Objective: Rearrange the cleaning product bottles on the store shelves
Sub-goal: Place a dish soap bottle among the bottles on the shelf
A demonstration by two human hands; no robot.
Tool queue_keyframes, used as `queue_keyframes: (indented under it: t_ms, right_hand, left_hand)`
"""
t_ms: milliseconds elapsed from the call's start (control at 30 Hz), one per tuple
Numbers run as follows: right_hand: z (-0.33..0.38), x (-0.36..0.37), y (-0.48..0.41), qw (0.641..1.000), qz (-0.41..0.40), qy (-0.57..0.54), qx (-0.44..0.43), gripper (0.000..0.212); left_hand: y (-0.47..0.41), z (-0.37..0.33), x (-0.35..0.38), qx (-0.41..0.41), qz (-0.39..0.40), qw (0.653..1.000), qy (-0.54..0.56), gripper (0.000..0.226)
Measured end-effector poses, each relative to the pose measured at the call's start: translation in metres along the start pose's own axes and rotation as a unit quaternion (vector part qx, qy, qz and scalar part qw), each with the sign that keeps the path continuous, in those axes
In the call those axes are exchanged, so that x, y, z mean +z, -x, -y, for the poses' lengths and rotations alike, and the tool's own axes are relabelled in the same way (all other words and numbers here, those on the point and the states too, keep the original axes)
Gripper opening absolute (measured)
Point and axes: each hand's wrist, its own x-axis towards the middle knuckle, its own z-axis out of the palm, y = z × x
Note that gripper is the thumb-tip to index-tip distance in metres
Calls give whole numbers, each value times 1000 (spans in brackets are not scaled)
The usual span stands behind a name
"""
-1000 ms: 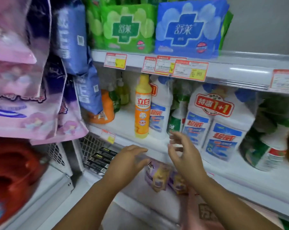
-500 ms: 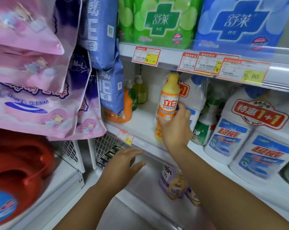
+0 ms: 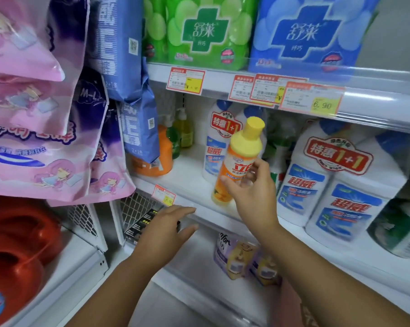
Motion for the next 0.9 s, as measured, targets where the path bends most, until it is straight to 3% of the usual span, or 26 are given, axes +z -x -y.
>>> queue_keyframes:
  t_ms: [100, 200, 533, 767, 900]
  right_hand:
    - [5, -51, 24, 999, -1, -36, -16, 65]
    - [7, -111, 42, 999, -21, -38, -24, 55]
    - [-36, -300, 86, 980, -177, 93, 0, 49]
    - [-81, -362, 59, 950, -218, 220, 48, 51]
    - [-100, -376, 37, 935, -246, 241, 81, 48]
  left_hand:
    - [-8, -23, 10, 24, 4, 1000, 12, 40]
    - [-17, -58, 25, 62, 14, 998, 22, 38]
    - [-23, -195, 128, 203, 116, 972, 37, 40]
    - [-22, -229, 162, 238, 128, 963, 17, 40]
    - [-24, -234, 171, 237, 138, 962, 7, 38]
